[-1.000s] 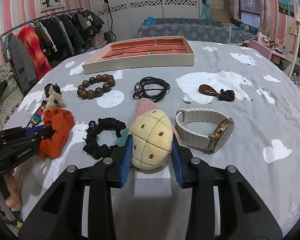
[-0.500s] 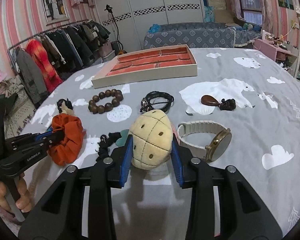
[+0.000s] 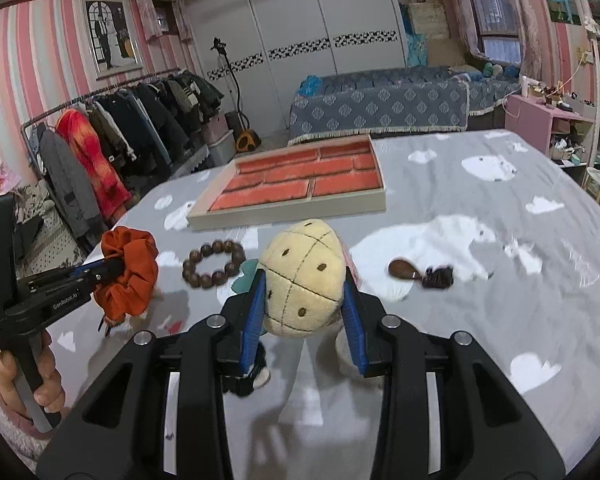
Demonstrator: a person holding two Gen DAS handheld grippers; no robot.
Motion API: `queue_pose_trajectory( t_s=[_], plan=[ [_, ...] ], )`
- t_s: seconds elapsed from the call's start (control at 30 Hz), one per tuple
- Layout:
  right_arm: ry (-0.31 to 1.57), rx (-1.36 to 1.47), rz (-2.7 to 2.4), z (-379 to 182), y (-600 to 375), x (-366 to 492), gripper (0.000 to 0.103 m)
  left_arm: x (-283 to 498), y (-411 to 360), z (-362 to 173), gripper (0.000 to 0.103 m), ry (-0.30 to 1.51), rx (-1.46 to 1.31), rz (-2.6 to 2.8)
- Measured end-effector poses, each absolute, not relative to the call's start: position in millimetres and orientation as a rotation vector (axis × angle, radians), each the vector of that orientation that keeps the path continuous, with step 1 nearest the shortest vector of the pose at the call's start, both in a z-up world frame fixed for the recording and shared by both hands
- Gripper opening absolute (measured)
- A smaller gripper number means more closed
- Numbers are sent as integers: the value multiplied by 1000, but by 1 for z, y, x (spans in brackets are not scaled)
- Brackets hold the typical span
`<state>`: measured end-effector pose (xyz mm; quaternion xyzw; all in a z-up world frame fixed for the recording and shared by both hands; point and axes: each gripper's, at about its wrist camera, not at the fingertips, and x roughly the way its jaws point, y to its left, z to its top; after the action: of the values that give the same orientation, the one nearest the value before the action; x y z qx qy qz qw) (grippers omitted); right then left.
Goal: Organize jewelry
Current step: 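Carry both items to the red tray and open both tools to release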
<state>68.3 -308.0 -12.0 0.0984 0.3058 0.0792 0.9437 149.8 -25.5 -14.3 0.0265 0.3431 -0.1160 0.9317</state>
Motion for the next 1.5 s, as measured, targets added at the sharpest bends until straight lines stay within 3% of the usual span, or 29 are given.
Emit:
queue_pose_trajectory(
  t_s=[0.47, 0.73, 1.13, 1.5],
  plan=[
    [558, 173, 156, 25, -309, 185, 36, 263, -34, 30, 14, 697, -6, -253],
    [573, 102, 111, 29, -305, 285, 36, 364, -55, 22, 14, 749, 28, -185],
    [767, 59, 75, -53, -310, 424, 36, 470, -87, -47, 14, 913, 72, -169],
    [893, 63, 42, -86, -322, 459, 36, 514, -88, -79, 14, 1027, 40, -147]
  ],
)
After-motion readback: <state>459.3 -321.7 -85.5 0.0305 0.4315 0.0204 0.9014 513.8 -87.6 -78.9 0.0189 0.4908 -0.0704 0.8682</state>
